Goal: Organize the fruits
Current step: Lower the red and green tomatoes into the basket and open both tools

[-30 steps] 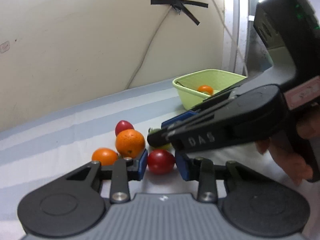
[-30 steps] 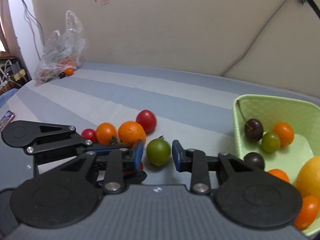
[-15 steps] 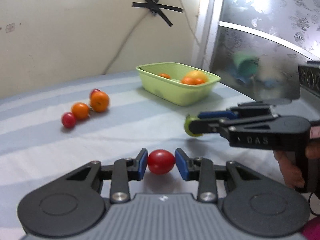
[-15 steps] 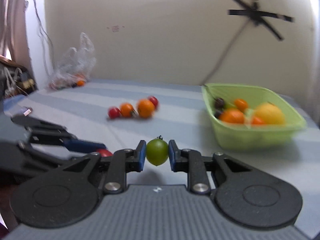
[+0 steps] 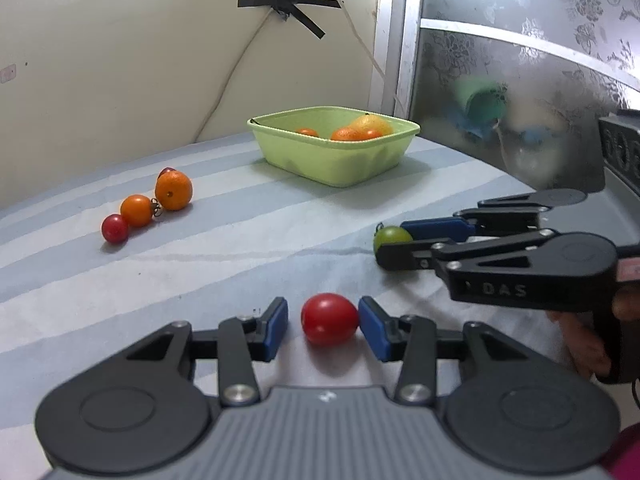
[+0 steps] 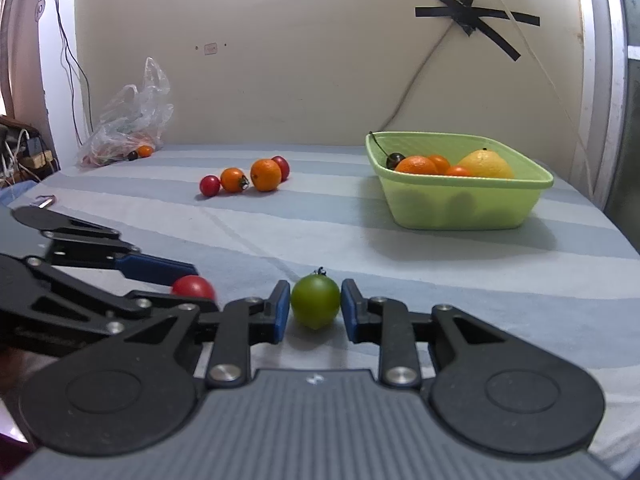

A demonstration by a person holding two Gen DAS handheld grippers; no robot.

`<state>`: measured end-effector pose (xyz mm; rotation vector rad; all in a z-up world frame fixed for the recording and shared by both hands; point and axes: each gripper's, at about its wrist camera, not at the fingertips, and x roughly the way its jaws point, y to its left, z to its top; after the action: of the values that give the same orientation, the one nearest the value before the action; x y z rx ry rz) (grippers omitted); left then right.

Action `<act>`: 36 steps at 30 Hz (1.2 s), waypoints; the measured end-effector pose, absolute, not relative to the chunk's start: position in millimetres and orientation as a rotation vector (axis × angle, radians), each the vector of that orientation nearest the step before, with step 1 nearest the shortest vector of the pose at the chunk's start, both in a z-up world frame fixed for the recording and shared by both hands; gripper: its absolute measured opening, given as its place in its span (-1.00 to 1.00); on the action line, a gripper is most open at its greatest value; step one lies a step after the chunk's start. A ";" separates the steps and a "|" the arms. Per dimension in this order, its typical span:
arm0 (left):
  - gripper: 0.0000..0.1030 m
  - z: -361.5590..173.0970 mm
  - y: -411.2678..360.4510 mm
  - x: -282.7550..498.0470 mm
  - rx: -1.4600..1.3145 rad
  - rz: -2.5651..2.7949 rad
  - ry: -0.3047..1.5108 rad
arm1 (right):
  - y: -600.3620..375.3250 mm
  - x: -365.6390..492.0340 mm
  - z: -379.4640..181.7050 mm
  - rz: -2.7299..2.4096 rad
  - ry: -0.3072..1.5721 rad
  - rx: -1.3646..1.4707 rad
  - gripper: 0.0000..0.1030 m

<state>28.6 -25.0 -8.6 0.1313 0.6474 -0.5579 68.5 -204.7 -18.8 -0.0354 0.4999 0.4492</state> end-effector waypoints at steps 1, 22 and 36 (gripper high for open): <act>-0.38 -7.8 -25.9 28.2 0.124 -0.565 0.650 | -204.7 68.4 -20.3 0.444 0.499 -0.040 -0.38; -0.38 46.9 -127.5 253.7 -0.089 -0.676 0.680 | -295.4 199.8 22.4 0.197 0.344 0.230 -0.40; -0.17 67.0 -89.4 228.8 -0.220 -0.641 0.624 | -310.1 198.6 11.8 0.144 0.252 0.290 -0.20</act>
<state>228.8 -89.5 67.0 -0.2202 0.6236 -0.6407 198.6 -310.1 11.8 0.2901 0.2524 0.1445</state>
